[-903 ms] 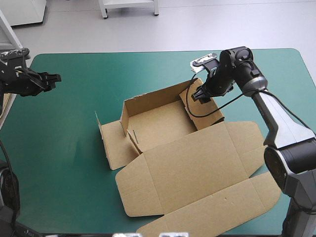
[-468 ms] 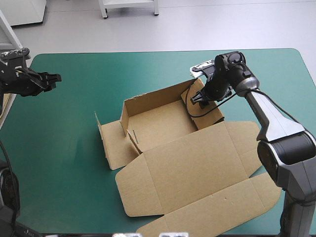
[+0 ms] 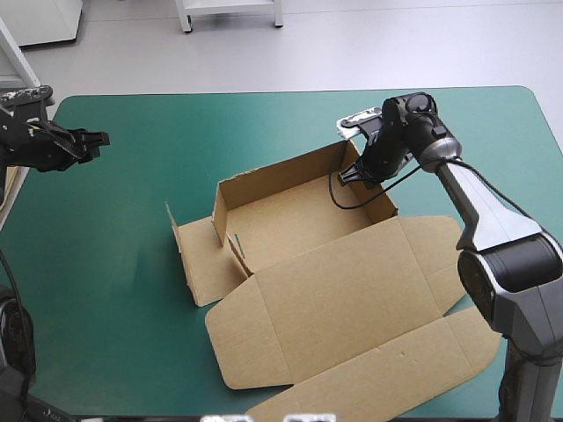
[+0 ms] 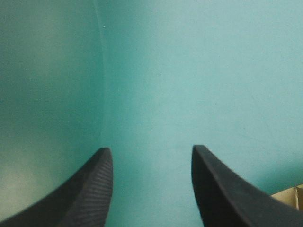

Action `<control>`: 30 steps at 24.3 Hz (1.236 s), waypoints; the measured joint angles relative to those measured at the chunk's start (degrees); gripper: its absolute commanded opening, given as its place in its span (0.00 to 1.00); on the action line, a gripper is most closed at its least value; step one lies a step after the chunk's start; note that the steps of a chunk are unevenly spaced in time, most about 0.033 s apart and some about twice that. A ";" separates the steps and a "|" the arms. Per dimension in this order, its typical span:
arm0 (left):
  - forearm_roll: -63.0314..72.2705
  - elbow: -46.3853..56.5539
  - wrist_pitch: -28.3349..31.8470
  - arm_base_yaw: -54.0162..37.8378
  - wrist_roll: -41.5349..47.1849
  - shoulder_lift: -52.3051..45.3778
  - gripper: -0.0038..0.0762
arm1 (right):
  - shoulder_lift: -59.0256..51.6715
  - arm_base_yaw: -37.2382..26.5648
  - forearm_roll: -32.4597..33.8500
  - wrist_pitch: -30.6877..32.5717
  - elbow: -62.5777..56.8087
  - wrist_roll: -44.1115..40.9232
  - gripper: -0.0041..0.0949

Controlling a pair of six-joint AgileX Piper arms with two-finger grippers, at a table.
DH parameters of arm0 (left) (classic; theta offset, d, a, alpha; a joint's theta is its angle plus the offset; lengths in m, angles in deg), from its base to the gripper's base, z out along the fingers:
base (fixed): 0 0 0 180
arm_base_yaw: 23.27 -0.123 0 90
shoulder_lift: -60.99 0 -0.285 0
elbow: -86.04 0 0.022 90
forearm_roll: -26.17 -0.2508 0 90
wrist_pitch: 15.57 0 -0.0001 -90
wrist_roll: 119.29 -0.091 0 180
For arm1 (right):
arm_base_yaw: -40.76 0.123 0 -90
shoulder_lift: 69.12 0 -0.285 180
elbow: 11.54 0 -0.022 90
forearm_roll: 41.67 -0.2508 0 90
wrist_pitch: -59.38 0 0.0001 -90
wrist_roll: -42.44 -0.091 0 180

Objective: Fold the box

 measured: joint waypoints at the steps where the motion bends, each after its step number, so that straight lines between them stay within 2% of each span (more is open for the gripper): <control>1: 0.00 0.00 -0.15 0.00 0.00 0.00 0.52 | 0.00 0.00 0.00 0.00 0.00 0.00 0.03; 9: 0.00 0.00 -0.68 0.00 -0.33 0.00 0.52 | 0.11 -0.31 1.56 0.57 2.47 -0.81 0.02; 14: 0.41 0.00 -0.86 0.00 -0.79 0.00 0.51 | -0.02 -3.76 1.43 0.87 7.98 -0.81 0.02; 18: 3.74 0.00 -0.49 0.00 -2.23 0.32 0.44 | -4.15 -13.66 -4.47 0.81 9.82 0.14 0.02; 19: 5.30 0.00 -0.41 0.00 -3.29 0.95 0.43 | -6.35 -17.38 -8.72 0.81 10.02 1.26 0.02; 23: 11.04 0.00 -1.41 0.00 -6.27 3.05 0.38 | -12.64 -25.50 -18.54 0.77 10.28 3.41 0.02; 30: 30.61 0.00 -6.30 0.00 -17.57 8.83 0.38 | -24.04 -27.27 -26.34 0.83 10.36 5.83 0.02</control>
